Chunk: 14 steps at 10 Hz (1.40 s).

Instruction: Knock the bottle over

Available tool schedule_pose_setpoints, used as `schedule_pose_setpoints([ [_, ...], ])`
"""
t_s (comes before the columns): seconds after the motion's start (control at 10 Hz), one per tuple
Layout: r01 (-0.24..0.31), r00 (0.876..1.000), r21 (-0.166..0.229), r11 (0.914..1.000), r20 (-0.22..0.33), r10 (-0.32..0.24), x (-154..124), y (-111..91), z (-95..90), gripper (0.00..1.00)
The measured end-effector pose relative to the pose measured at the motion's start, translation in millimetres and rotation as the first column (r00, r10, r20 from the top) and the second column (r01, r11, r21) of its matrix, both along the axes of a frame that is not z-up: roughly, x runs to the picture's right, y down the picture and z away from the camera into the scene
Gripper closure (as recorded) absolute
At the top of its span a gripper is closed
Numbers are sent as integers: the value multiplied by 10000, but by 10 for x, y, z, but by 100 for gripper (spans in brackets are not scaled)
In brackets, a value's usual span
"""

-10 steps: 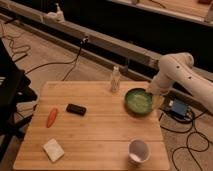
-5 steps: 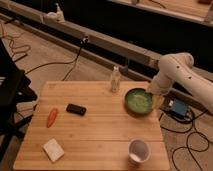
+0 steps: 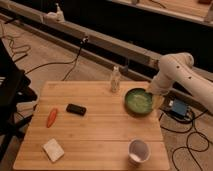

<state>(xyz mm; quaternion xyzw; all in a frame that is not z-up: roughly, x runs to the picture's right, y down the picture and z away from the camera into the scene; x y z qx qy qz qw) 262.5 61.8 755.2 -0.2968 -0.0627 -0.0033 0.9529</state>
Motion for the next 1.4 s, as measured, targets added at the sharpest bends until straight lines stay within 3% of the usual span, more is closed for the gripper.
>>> schedule_pose_setpoints([
  [1.1,0,10000,0,10000,0,0,0,0,0,35],
  [1.4,-10,10000,23,10000,-3,10,2,-9,1,62],
])
